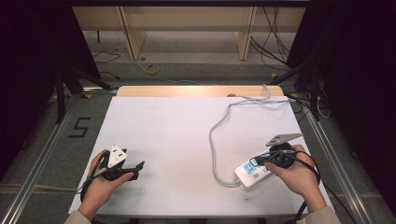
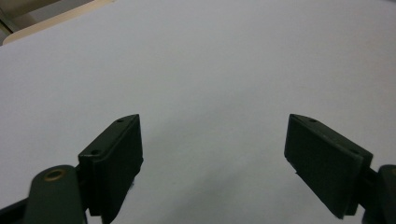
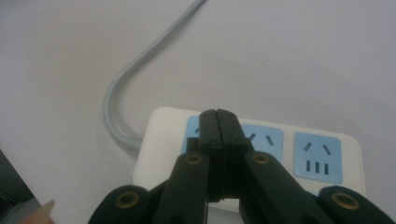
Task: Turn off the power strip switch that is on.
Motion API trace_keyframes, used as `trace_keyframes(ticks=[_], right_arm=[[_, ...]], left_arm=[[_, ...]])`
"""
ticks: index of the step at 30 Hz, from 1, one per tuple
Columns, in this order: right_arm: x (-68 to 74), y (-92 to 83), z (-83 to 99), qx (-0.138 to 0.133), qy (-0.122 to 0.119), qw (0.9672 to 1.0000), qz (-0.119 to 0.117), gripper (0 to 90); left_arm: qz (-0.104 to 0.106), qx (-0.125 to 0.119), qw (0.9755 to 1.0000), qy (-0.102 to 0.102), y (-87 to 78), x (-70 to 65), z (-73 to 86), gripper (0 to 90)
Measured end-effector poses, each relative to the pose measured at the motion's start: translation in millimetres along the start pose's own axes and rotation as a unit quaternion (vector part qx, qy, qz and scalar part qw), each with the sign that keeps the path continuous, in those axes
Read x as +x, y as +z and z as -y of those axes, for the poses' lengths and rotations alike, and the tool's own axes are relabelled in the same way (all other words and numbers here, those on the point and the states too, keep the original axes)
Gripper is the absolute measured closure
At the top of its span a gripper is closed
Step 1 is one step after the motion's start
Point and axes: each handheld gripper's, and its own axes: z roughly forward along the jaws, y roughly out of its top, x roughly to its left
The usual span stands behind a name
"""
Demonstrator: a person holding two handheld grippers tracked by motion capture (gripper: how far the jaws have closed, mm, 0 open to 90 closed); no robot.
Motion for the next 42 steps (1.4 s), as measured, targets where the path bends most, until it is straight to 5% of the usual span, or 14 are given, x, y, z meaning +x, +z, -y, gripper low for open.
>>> trace_keyframes(ticks=[42], right_arm=[[7.8,10.9,-1.5,0.050,-0.017,0.9985,-0.013,90.0]], left_arm=[[0.000,0.000,1.0000,0.002,0.0,-0.1,-0.2,19.1]])
